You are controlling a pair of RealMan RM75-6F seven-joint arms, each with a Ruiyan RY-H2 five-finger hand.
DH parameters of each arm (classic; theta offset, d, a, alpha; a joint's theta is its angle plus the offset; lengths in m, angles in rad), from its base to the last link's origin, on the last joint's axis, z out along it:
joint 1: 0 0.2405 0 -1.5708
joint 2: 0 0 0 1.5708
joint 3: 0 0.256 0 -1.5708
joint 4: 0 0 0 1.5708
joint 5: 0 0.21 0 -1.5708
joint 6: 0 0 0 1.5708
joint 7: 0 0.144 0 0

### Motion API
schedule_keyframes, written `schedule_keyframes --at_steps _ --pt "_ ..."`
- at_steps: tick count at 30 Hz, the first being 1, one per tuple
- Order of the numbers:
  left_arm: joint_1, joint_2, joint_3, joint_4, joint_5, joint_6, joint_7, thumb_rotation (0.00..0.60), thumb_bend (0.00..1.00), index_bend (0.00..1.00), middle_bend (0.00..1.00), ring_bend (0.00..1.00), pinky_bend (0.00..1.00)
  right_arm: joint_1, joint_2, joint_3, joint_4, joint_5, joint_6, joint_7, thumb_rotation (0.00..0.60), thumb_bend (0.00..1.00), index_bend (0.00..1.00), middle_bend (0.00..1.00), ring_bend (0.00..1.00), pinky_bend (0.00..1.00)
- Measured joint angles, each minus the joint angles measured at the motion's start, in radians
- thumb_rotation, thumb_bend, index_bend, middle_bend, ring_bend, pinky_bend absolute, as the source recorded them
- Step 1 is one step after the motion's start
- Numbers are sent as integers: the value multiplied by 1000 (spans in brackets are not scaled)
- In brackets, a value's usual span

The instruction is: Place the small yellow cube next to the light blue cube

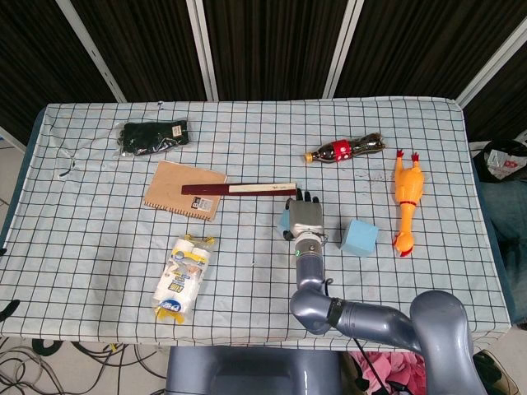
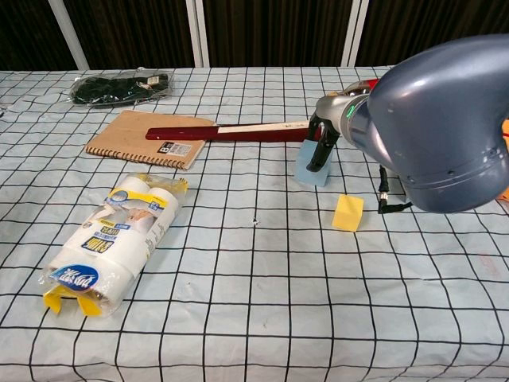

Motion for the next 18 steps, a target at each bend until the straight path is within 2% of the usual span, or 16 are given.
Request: schedule_keyframes --at_steps 8,14,18 --pt "1 3 2 -1 3 2 -1 600 37 188 65 0 0 -4 -10 11 7 5 -1 -10 600 247 317 0 0 90" --pt "2 3 2 -1 4 4 -1 600 37 188 65 0 0 -6 -12 13 8 4 -1 -18 600 247 403 0 0 90" --pt "2 2 1 0 4 6 -1 600 38 188 65 0 0 -8 -18 20 20 -1 1 -14 600 247 410 0 0 90"
